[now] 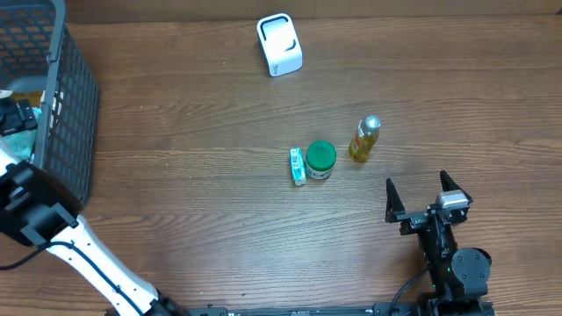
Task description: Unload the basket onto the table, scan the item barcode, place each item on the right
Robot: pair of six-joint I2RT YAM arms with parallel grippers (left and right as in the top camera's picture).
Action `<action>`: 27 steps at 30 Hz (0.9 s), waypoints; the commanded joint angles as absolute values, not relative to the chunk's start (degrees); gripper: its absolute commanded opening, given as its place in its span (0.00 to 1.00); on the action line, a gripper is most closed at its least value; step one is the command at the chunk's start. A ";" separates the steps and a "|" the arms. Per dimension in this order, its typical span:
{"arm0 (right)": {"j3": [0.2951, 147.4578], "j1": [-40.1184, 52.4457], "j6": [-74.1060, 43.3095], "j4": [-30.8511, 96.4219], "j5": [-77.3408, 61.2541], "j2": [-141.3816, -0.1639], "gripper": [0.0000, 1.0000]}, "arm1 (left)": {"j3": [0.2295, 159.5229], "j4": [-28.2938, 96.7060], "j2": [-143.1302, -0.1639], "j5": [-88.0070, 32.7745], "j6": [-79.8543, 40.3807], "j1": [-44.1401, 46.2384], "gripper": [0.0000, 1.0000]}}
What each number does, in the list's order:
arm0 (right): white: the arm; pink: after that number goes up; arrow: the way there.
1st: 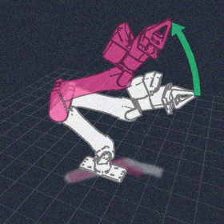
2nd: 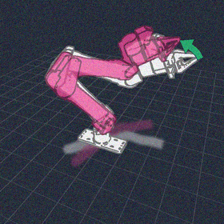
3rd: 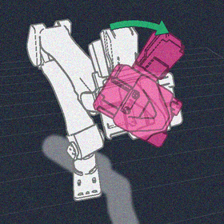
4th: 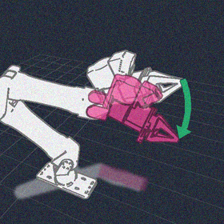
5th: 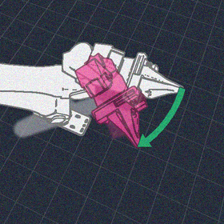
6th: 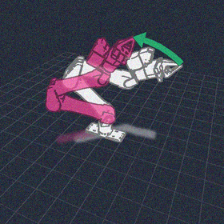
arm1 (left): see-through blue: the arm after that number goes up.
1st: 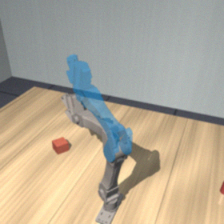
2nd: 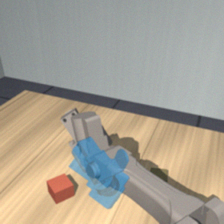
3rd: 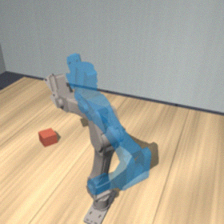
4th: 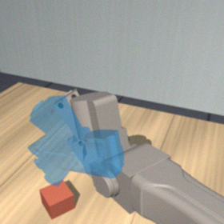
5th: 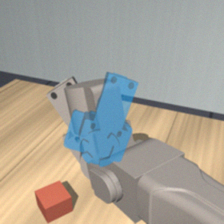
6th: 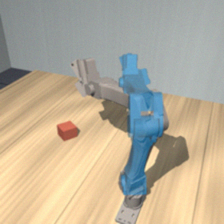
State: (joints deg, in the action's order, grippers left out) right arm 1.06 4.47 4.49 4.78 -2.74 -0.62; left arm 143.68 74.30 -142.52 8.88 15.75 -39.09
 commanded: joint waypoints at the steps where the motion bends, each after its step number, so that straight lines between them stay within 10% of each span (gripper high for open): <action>1: 0.45 4.25 4.58 4.64 -2.87 -0.16 1.00 | 141.78 73.03 -142.21 9.65 21.71 -37.50 1.00; 27: 0.45 4.25 4.58 4.64 -2.87 -0.16 1.00 | 129.43 60.60 -142.21 10.48 32.21 -37.89 0.99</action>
State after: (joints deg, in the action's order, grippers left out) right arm 1.06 4.49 4.51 4.80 -2.76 -0.62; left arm 132.22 61.80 -142.52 10.15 29.23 -37.23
